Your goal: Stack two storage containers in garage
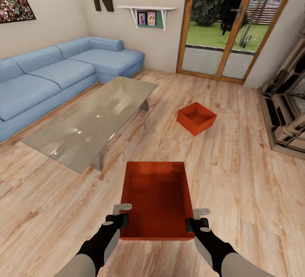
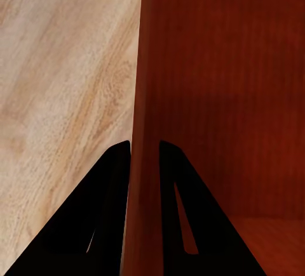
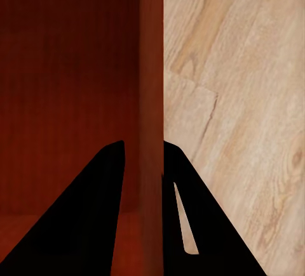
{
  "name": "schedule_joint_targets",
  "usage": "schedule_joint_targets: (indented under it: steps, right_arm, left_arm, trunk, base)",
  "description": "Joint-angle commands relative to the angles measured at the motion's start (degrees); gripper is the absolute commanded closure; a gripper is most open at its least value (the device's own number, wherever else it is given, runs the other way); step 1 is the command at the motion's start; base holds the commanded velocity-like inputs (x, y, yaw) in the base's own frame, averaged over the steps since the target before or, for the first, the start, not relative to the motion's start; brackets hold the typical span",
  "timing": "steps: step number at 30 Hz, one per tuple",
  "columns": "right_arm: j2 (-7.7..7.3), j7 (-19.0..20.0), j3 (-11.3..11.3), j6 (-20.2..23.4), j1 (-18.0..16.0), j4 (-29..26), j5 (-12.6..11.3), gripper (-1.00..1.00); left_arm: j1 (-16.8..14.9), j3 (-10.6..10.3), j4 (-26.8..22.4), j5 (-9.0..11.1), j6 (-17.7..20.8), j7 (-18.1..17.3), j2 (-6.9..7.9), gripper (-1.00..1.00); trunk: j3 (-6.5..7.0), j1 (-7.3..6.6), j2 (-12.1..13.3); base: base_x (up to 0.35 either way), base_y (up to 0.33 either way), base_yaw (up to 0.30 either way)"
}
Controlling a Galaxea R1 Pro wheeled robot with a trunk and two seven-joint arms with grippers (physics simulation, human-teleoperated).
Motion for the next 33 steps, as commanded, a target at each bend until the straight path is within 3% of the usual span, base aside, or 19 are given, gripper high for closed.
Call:
schedule_joint_targets:
  steps: [1,23,33]
  right_arm:
    - [0.0,0.0,-0.5,0.0,0.0,-0.2,-0.2,1.0]
    - [0.05,0.0,-0.6,0.1,0.0,-0.2,-0.2,1.0]
    - [0.06,0.0,-0.6,0.1,0.0,-0.2,-0.2,1.0]
  left_arm:
    - [0.0,0.5,-0.1,-0.1,0.4,0.5,-0.02,1.0]
    - [0.0,0.5,-0.6,-0.1,0.4,0.5,-0.02,1.0]
    - [0.0,0.7,-0.6,-0.1,0.5,0.5,-0.02,1.0]
  trunk:
    - [0.04,0.01,0.0]
    - [2.07,0.01,0.0]
    - [4.78,-2.19,4.0]
  base:
    - [0.0,0.0,0.0]
    - [0.0,0.0,0.0]
    - [0.0,0.0,0.0]
